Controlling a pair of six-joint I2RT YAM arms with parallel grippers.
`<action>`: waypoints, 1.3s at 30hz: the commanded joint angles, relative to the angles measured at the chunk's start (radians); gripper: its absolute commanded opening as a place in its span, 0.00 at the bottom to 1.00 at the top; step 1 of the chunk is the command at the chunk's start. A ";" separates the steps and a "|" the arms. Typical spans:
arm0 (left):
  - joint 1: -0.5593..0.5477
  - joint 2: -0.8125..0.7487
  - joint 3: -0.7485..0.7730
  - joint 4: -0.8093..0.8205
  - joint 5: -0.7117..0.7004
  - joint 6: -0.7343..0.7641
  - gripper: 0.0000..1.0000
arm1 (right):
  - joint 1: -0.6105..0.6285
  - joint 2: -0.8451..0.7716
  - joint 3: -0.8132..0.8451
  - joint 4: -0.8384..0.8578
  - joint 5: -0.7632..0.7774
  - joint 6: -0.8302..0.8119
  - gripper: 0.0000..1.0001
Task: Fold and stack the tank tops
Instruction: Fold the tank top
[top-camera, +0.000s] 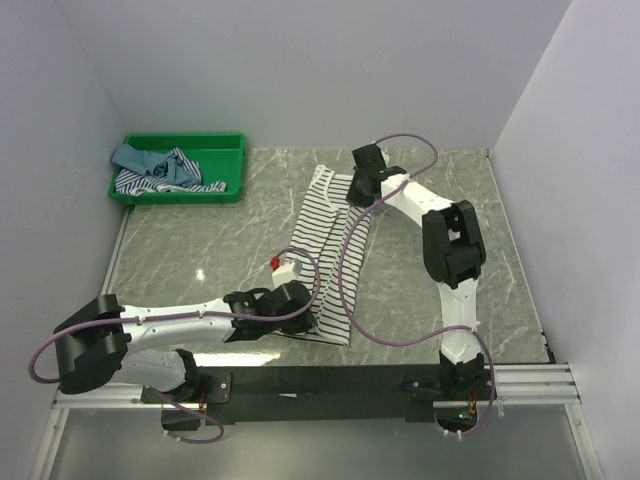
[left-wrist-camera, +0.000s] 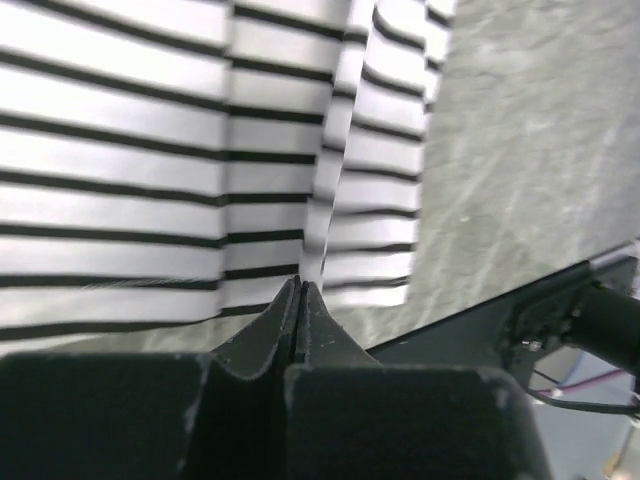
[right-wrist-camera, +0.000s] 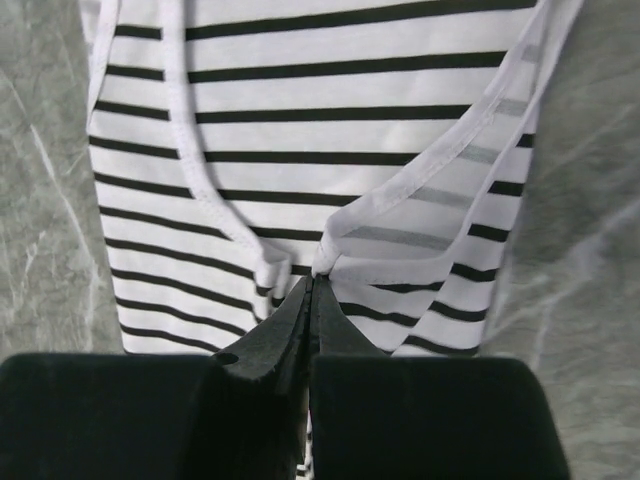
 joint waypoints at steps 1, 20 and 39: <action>0.001 -0.039 -0.028 -0.061 -0.029 -0.051 0.01 | 0.021 0.018 0.079 -0.012 0.030 0.006 0.00; 0.003 -0.047 0.019 -0.034 -0.070 0.047 0.27 | 0.057 0.069 0.127 -0.020 0.046 0.002 0.00; 0.031 0.260 0.151 -0.087 -0.024 0.140 0.32 | 0.053 0.057 0.074 0.008 0.033 -0.006 0.00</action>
